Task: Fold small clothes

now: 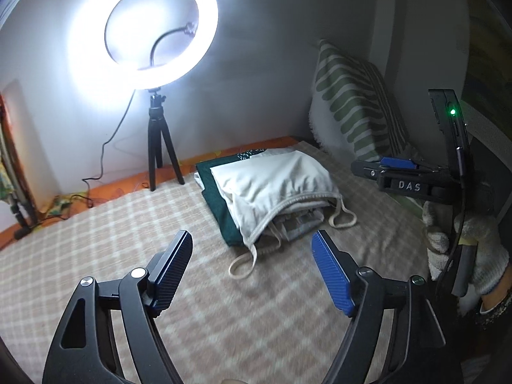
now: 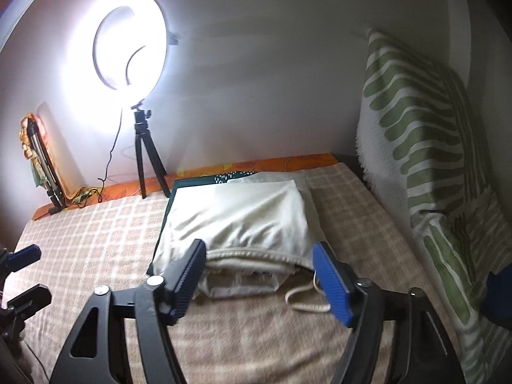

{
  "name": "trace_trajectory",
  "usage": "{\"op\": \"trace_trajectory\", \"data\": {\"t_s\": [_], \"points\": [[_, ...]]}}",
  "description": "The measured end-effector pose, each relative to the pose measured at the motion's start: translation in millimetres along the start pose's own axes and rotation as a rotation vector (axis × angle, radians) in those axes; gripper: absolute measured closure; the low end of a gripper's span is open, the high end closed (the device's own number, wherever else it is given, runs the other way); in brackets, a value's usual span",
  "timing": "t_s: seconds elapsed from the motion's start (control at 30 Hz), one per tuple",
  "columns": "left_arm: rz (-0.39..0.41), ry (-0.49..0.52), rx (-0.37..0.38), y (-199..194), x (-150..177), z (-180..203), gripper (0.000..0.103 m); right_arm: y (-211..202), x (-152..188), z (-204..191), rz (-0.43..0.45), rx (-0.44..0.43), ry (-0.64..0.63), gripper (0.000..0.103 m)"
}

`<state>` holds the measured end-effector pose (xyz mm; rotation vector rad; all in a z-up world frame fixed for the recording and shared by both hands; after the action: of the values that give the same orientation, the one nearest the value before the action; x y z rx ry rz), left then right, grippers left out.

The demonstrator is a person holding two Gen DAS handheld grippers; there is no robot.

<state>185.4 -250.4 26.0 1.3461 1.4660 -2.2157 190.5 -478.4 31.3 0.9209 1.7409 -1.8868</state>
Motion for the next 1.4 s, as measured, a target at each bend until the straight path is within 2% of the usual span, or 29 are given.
{"op": "trace_trajectory", "data": {"t_s": [0.1,0.27,0.33,0.43,0.5,0.67,0.87,1.1,1.4], "points": [[0.015,0.019,-0.012,-20.5,9.9,2.5,0.025,-16.8,13.9,-11.1,0.017,0.008,0.008,0.017],[0.035,0.023,-0.007,-48.0,27.6,-0.6,0.019,-42.4,37.9,-25.4,0.036,0.038,0.039,0.012],[0.035,0.031,-0.031,-55.3,35.5,-2.9,0.018,-50.1,45.6,-29.5,0.043,0.046,0.046,0.005],[0.024,0.023,-0.105,-60.9,46.8,-9.9,0.006,-60.5,54.5,-33.2,0.071,0.061,0.065,0.0],[0.024,0.01,-0.113,-61.2,53.4,-14.7,0.002,-65.7,58.4,-34.5,0.091,0.07,0.078,0.0],[0.004,-0.026,-0.125,-57.2,68.9,-27.2,0.001,-69.5,66.4,-37.9,0.112,0.066,0.104,0.0],[-0.034,-0.066,-0.158,-50.0,82.7,-38.0,0.001,-68.6,72.1,-47.5,0.133,0.089,0.06,0.0],[-0.015,-0.026,-0.212,-49.8,97.9,-37.6,0.001,-64.3,79.6,-57.4,0.127,0.095,0.017,0.0],[-0.016,-0.018,-0.213,-51.7,97.9,-35.6,0.001,-57.4,84.8,-58.5,0.1,0.093,0.024,0.0]]}}
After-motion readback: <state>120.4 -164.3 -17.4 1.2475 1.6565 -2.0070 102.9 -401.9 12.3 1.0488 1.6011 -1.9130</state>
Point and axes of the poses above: each gripper's, at about its wrist camera, not at the fingertips, and y roughly the way its jaws point, z to its right, x to its underside, the point moved 5 cm from there along y, roughly the way its jaws point, and after that the axes turned 5 degrees about -z, right-handed, at the moved point
